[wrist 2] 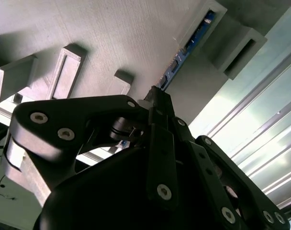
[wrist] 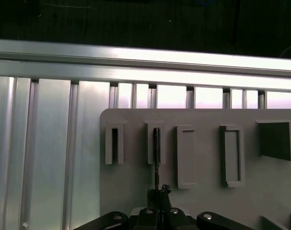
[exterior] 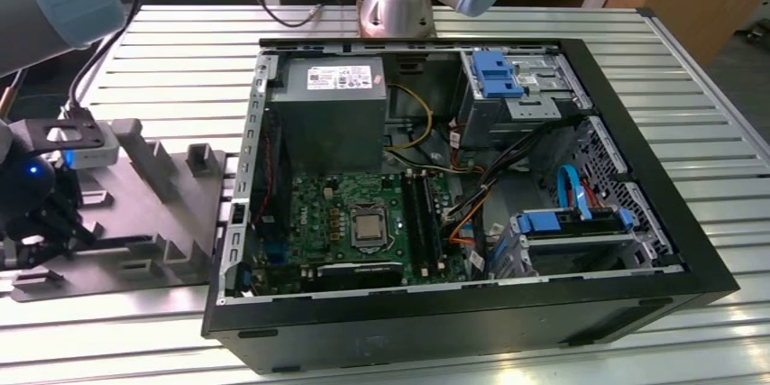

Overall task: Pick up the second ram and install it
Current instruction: 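Pick up the second ram and move it above second insertion slot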

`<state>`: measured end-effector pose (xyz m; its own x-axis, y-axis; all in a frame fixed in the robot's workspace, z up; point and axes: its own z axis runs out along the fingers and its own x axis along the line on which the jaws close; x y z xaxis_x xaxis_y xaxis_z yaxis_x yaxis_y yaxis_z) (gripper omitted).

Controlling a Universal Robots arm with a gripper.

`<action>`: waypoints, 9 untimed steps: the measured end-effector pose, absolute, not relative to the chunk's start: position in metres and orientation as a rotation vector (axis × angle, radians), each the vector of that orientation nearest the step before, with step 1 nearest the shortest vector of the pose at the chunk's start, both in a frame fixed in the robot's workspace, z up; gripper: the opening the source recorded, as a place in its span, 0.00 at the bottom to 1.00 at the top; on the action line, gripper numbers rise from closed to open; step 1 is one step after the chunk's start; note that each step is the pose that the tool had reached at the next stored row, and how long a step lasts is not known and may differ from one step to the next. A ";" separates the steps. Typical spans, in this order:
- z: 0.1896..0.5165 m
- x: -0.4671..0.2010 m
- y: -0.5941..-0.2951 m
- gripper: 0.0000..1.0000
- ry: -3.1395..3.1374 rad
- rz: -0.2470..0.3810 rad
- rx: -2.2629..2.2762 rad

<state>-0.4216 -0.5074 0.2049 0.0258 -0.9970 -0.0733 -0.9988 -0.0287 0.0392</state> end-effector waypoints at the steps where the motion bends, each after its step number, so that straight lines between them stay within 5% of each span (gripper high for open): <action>1: 0.206 -0.422 -0.507 0.11 2.173 0.125 -2.233; 9: 0.224 -0.422 -0.507 0.11 2.173 0.125 -2.233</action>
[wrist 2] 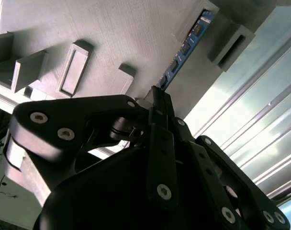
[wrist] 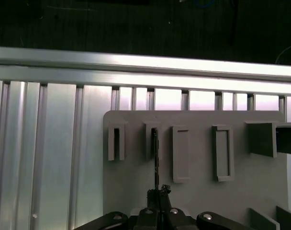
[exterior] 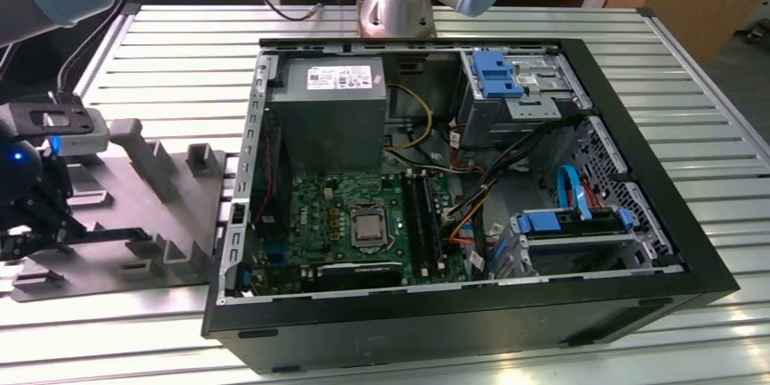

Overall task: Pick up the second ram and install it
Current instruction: 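Pick up the second ram and move it above second insertion slot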

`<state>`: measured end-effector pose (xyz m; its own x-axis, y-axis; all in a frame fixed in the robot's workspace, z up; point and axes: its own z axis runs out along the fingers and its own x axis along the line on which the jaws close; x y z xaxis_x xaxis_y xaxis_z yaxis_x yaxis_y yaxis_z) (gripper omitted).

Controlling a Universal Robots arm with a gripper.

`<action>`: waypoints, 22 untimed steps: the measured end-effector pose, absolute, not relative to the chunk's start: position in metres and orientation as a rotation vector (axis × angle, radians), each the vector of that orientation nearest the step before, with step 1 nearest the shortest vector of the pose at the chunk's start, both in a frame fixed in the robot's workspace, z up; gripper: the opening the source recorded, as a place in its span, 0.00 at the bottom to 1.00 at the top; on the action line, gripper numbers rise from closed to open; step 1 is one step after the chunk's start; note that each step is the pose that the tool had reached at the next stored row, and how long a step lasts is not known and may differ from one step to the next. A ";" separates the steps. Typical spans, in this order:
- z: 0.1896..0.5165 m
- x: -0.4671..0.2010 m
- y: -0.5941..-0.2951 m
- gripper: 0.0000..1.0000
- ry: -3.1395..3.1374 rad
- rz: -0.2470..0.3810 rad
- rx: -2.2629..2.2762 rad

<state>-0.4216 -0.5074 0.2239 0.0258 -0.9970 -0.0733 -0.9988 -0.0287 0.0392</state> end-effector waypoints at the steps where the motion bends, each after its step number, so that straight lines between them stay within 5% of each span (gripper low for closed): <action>1: 0.224 -0.422 -0.507 0.11 2.173 0.125 -2.233; 22: 0.261 -0.422 -0.507 0.11 2.173 0.125 -2.233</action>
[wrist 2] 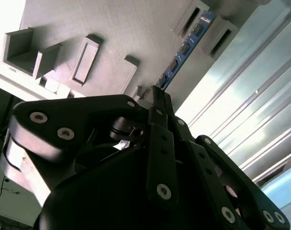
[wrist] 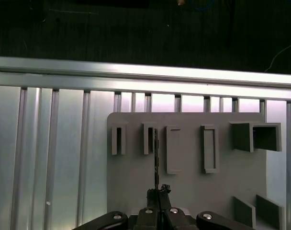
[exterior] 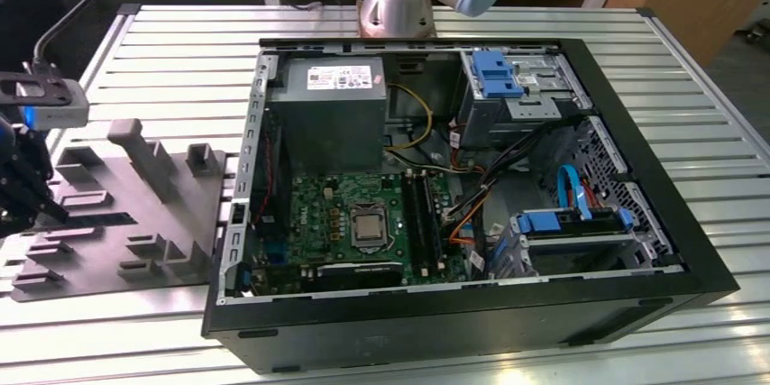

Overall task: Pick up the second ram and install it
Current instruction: 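Pick up the second ram and move it above second insertion slot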

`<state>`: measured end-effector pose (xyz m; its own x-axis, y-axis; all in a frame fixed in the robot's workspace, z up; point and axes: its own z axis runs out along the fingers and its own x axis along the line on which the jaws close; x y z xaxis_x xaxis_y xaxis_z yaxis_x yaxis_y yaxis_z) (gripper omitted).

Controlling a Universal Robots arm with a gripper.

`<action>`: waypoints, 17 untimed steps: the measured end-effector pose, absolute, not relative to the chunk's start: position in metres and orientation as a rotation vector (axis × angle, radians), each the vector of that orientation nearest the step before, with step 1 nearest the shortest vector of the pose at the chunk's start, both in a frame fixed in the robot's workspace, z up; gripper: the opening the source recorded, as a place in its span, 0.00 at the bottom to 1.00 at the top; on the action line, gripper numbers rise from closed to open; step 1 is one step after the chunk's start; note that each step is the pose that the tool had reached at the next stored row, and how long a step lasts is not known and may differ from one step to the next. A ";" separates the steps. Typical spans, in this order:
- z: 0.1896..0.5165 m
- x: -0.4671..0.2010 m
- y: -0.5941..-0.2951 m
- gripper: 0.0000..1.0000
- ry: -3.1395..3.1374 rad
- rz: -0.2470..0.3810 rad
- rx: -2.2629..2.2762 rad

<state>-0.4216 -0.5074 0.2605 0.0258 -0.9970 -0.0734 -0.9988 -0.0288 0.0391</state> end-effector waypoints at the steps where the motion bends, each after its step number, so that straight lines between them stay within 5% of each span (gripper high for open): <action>1: 0.264 -0.422 -0.507 0.11 2.173 0.125 -2.233; 17: 0.317 -0.422 -0.507 0.11 2.173 0.125 -2.233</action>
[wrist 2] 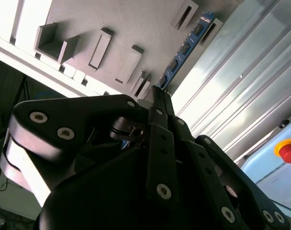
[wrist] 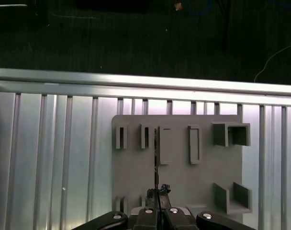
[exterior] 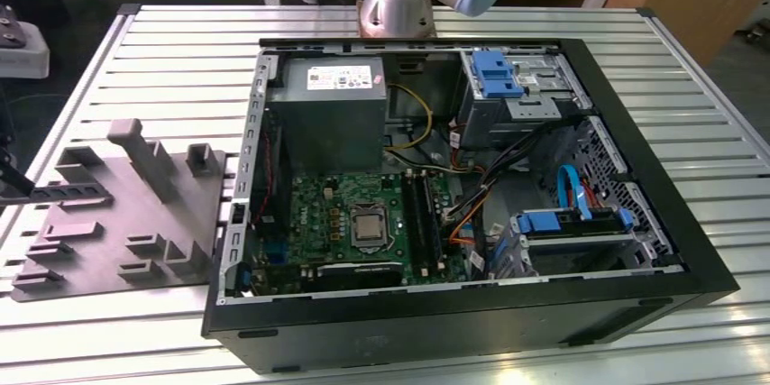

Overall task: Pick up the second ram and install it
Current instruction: 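Pick up the second ram and move it above second insertion slot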

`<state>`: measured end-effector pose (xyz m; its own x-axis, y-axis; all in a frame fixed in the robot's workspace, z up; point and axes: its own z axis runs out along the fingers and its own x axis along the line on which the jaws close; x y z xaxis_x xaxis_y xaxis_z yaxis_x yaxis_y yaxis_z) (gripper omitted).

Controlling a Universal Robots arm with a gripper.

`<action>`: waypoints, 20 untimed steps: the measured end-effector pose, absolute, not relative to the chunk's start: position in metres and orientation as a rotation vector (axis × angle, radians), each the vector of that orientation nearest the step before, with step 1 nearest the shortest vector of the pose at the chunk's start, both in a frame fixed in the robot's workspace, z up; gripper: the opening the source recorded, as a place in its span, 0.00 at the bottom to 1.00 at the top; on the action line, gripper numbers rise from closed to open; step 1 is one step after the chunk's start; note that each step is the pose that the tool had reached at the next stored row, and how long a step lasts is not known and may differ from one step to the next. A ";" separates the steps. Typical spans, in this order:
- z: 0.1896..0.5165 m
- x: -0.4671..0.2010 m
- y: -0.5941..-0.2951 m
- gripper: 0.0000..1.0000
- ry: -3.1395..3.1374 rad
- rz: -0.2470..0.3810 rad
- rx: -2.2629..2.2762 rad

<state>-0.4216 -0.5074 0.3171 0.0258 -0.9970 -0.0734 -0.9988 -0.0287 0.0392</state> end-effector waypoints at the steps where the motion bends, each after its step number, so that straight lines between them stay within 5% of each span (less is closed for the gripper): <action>1: 0.320 -0.422 -0.507 0.11 2.173 0.125 -2.233; 20: 0.326 -0.422 -0.507 0.11 2.173 0.125 -2.233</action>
<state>-0.4216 -0.5074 0.3263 0.0259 -0.9969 -0.0738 -0.9988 -0.0288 0.0392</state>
